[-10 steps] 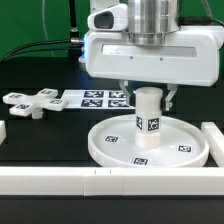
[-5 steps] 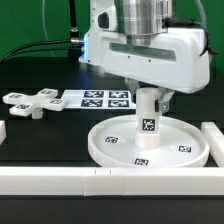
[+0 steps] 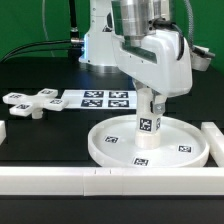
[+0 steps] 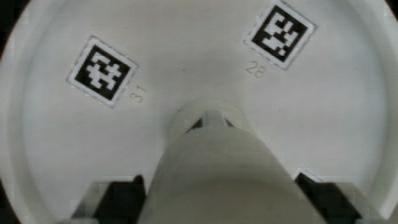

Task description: Assemble round table

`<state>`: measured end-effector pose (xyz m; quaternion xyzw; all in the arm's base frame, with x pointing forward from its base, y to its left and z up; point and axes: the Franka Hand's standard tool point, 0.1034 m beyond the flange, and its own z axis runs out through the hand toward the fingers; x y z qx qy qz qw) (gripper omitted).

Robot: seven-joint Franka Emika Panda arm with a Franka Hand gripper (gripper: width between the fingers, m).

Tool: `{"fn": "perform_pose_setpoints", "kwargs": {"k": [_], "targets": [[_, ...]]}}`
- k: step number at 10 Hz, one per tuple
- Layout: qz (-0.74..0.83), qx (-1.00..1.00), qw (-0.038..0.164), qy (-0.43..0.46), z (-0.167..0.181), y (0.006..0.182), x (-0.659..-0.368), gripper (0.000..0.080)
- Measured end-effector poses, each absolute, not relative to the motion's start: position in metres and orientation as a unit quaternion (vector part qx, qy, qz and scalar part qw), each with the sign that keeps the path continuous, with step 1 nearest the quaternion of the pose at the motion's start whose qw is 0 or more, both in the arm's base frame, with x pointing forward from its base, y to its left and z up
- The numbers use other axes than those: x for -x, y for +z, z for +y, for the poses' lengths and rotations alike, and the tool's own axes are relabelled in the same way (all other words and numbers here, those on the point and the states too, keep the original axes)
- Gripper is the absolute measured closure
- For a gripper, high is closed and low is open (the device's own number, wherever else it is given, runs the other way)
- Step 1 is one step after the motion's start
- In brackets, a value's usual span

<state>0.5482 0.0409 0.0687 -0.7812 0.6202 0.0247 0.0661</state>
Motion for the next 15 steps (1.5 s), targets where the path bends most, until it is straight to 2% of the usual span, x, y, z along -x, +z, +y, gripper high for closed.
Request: {"fn": "perform_pose_setpoints", "kwargs": {"k": [1,2,3,4,8,10,15], "targets": [[0.606,0.792,0.067,0.024,0.041,0.0687,-0.5481,0.0292],[0.594,0.801,0.067,0.023,0.0415,0.0687,-0.5481,0.0292],[0.593,0.802,0.067,0.023,0.0419,0.0687,-0.5481,0.019],[0.576,0.814,0.068,0.021,0.0418,0.0689,-0.5482,0.0162],[0.44,0.895,0.07,0.01,0.0416,0.0688,-0.5482,0.0151],[0.338,0.939,0.06,0.0,0.0416,0.0689,-0.5483,0.0151],[0.116,0.992,0.056,-0.009,0.0389,0.0688,-0.5475,0.0151]]}}
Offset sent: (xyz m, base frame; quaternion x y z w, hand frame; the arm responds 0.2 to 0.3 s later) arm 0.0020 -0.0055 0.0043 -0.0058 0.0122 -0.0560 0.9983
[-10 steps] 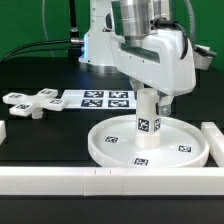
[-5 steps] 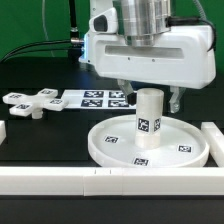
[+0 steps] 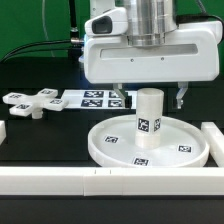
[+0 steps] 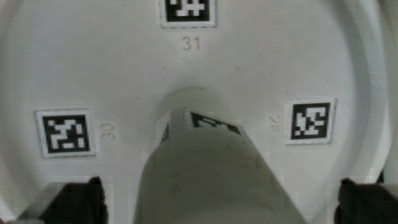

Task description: Assemble round table

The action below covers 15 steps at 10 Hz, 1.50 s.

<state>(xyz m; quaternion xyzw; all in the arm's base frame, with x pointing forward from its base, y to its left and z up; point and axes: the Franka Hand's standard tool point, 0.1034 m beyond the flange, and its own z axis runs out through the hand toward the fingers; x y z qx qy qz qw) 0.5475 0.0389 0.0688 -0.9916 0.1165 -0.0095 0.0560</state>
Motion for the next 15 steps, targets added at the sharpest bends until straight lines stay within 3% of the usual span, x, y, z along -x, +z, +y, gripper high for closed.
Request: {"fn": "perform_pose_setpoints", "kwargs": {"k": [3,8,13,15], "targets": [[0.011,0.998,0.054,-0.014,0.038,0.068,-0.547,0.0151],[-0.256,0.966,0.03,-0.022,0.048,0.071,-0.551,0.0151],[-0.405,0.914,0.019,-0.023,0.042,0.071,-0.552,0.0151],[-0.513,0.858,0.001,-0.015,0.043,0.071,-0.557,0.0151]]}}
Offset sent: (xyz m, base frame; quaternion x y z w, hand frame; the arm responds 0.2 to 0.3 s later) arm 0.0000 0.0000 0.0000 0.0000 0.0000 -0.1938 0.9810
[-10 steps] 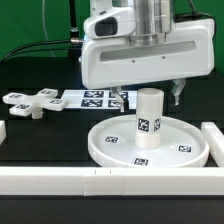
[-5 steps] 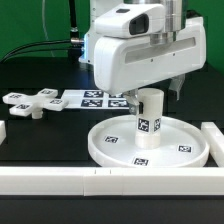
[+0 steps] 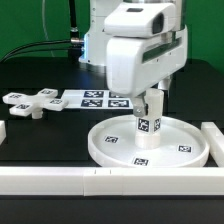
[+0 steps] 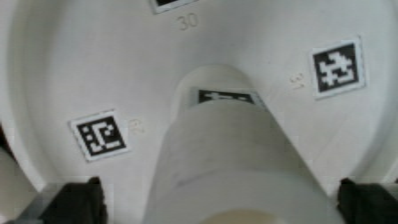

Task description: Assemble round table

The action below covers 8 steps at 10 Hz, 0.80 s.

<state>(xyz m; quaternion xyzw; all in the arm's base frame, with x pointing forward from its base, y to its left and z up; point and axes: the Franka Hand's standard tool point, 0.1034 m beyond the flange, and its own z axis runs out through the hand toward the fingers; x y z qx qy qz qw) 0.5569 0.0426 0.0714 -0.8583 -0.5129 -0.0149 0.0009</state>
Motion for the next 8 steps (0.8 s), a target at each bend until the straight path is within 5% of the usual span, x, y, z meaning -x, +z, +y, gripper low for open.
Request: {"fn": "perform_pose_setpoints", "kwargs": {"k": [8], "targets": [[-0.679,0.734,-0.019,0.004,0.0439,0.067,-0.5555,0.0151]]}}
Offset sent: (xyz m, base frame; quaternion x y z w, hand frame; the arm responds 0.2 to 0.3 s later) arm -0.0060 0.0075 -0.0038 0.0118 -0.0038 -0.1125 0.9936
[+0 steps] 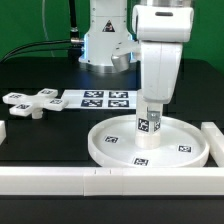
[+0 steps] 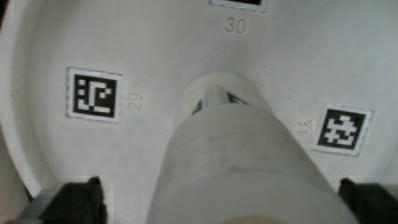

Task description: Assemble round table

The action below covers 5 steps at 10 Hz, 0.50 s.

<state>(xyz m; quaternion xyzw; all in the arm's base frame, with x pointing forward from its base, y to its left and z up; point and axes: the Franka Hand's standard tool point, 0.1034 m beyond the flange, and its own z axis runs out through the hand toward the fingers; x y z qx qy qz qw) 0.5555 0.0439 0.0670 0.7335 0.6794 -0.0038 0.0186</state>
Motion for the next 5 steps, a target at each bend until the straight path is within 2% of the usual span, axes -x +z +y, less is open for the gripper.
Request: {"fn": "perform_pose_setpoints", "kwargs": {"k": [3,4,5], "targets": [[0.709,-0.705,0.023,-0.008,0.041,0.0666,-0.5554,0.0151],[0.709,-0.705,0.023,-0.009,0.0406,0.0663,-0.5553,0.0253],[0.709,-0.705,0.023,-0.009,0.0402,0.0663,-0.5553,0.0389]]}}
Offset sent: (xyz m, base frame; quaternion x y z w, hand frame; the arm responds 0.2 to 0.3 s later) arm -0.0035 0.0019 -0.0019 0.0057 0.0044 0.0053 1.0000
